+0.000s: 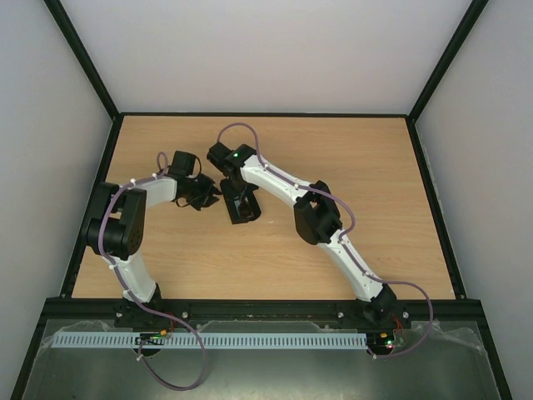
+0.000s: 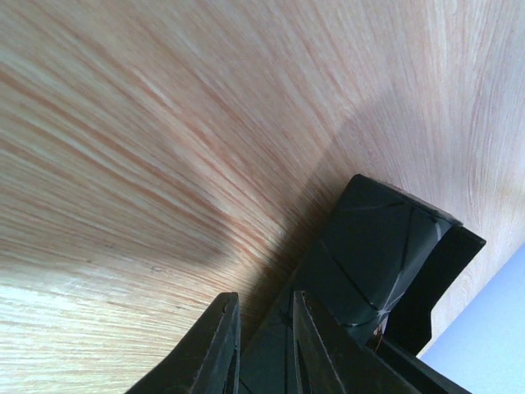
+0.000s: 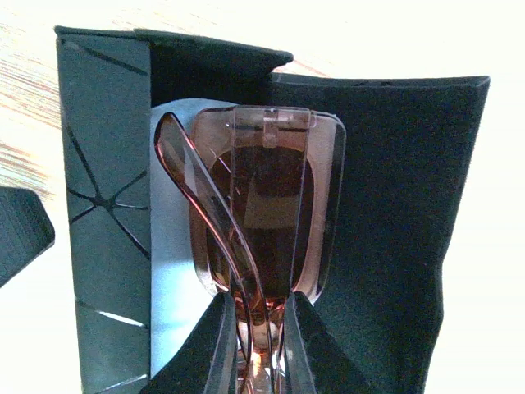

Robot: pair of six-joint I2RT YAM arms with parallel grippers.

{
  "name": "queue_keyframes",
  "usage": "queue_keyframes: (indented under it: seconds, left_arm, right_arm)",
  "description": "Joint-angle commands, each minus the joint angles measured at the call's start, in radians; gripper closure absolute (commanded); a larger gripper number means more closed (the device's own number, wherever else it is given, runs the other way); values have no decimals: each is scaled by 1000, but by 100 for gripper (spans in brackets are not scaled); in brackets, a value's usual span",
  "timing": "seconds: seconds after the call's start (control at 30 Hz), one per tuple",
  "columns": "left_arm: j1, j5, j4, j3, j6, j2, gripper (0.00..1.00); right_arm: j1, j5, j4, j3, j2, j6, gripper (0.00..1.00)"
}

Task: Organize the sunglasses
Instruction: Place the sunglasses in the sunglasses case.

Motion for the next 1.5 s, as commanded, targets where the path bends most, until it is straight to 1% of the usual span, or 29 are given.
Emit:
queue_keyframes:
  seconds: [0.0,0.7,1.03,1.37,1.4,1.47]
  left_arm:
    - [-2,8,-4,-27,-5,-38,78]
    - [-4,21,0,-45,7,-38,78]
    - [-8,25,-20,-43,28,-42,78]
    - [-8,28,-28,-52,41,-45,78]
    - [-8,27,-28,-51,41,-44,78]
    - [-8,28,-30,-50,43,-42,78]
  right_arm:
    - [12,-16,-62,28,37,17,99]
    - [17,-130,-6,30,44,127,99]
    - [16,-117,5,29,64,205,99]
    - [16,-153,31,29,67,223,99]
    - [17,-162,33,29,68,223,98]
    - [18,-167,36,29,69,224,94]
